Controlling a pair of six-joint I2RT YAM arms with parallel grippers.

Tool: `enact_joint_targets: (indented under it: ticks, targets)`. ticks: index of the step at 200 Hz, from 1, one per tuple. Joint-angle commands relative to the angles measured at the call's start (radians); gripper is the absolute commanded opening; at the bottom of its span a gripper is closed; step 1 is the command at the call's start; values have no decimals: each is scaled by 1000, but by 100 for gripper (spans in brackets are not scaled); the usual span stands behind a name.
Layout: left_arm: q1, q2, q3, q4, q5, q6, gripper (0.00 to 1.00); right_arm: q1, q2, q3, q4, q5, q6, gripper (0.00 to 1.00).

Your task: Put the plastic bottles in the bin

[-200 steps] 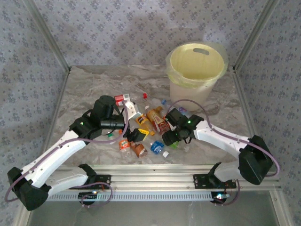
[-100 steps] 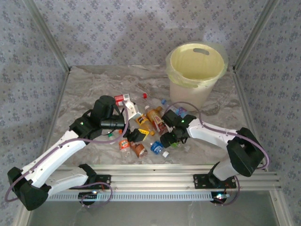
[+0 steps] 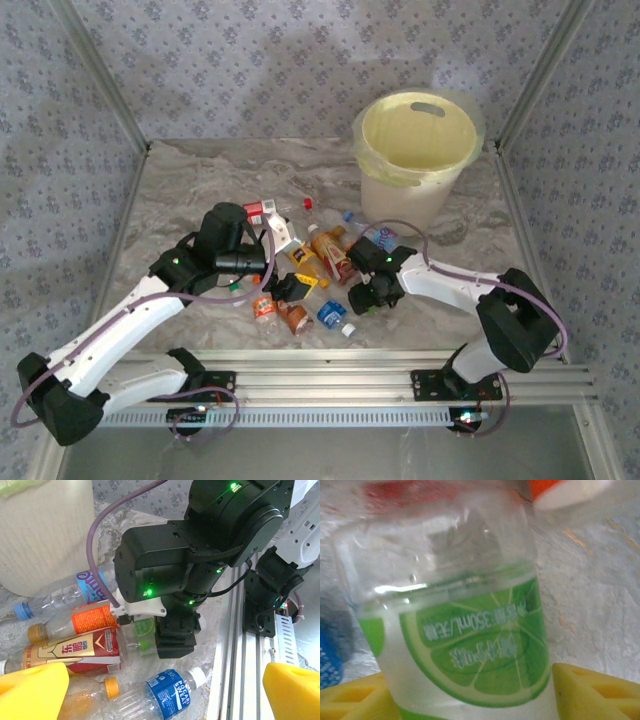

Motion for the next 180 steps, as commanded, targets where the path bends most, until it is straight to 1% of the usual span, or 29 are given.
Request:
enact_joint_targets:
  ticks: [1,27,64,97,121,136,168,180]
  targets:
    - [-8,4,7,-2,-1,7,100,-9,-38,-14,-55,58,64,73]
    - [-8,7,9,3,1,-1,100,-23,-69,-37,-70,80,103,73]
    - [-8,11,9,4,0,-3,100,-47,-85,-46,-65,99,139,70]
    - [-7,11,10,2,-4,-3,100,-47,-66,-37,-44,99,126,71]
    - [-7,13,10,2,-6,-3,100,-47,-49,-31,-31,101,104,77]
    - [-7,14,10,2,-6,-3,100,-48,-40,-32,-18,97,91,78]
    - [-7,14,11,1,-7,-1,100,-47,-21,-29,6,88,65,79]
    - [-7,15,10,1,-7,-3,100,-47,-17,-29,11,88,60,77]
